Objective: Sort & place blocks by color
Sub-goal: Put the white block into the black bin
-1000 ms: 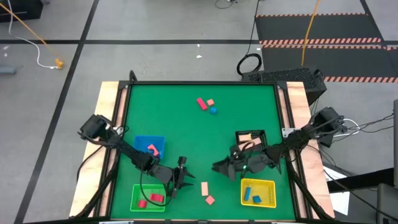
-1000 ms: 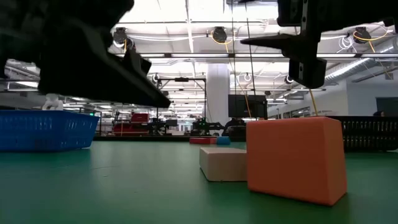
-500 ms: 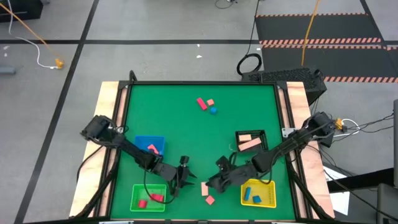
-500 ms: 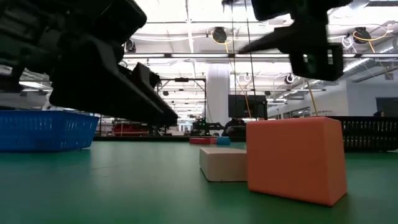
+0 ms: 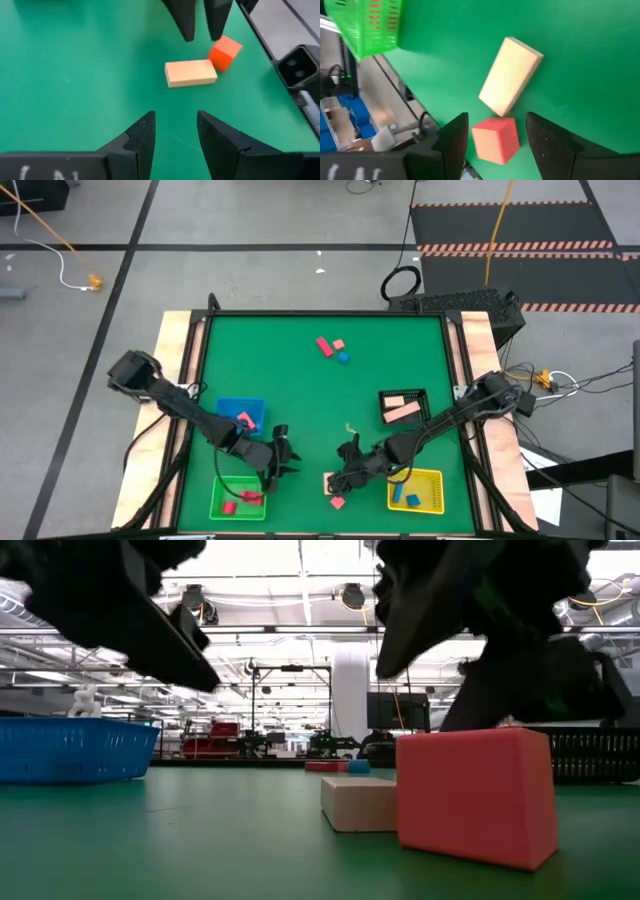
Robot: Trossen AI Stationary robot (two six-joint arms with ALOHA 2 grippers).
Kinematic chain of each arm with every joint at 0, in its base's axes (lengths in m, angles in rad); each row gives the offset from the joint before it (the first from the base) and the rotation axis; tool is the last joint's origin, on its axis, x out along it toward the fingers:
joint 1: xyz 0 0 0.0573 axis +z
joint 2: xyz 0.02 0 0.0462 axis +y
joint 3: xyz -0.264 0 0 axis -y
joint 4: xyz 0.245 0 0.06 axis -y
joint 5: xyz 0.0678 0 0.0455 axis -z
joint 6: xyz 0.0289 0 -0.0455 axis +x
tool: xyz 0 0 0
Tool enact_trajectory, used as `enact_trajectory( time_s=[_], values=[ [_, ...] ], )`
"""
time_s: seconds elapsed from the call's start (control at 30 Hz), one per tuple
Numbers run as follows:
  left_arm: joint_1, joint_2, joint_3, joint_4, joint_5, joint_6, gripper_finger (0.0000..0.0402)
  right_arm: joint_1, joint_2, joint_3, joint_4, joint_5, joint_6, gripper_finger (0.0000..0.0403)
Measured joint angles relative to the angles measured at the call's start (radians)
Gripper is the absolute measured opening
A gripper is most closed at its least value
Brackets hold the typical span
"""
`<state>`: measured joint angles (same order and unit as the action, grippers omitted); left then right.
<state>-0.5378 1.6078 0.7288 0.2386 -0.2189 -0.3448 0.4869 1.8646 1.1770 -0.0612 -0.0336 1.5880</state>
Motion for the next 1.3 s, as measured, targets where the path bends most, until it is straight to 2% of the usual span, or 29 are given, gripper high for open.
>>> enact_trajectory(
  time_s=[0.2,0.47,1.03,1.3],
  values=[
    [-0.050,-0.145,-0.001,-0.105,-0.010,-0.031,0.0145,-0.021,0.026,0.000,0.001,0.002,-0.002,0.0187],
    [-0.127,-0.266,0.000,-0.155,-0.066,-0.025,0.0145,-0.049,0.045,0.001,0.011,0.013,-0.041,0.0187],
    [-0.165,-0.289,0.000,-0.224,-0.098,-0.031,0.0145,-0.048,0.051,0.008,0.024,0.142,-0.059,0.0187],
    [-0.165,-0.289,0.000,-0.252,-0.098,-0.032,0.0145,-0.041,0.174,0.108,0.034,0.083,-0.094,0.0187]
  ],
)
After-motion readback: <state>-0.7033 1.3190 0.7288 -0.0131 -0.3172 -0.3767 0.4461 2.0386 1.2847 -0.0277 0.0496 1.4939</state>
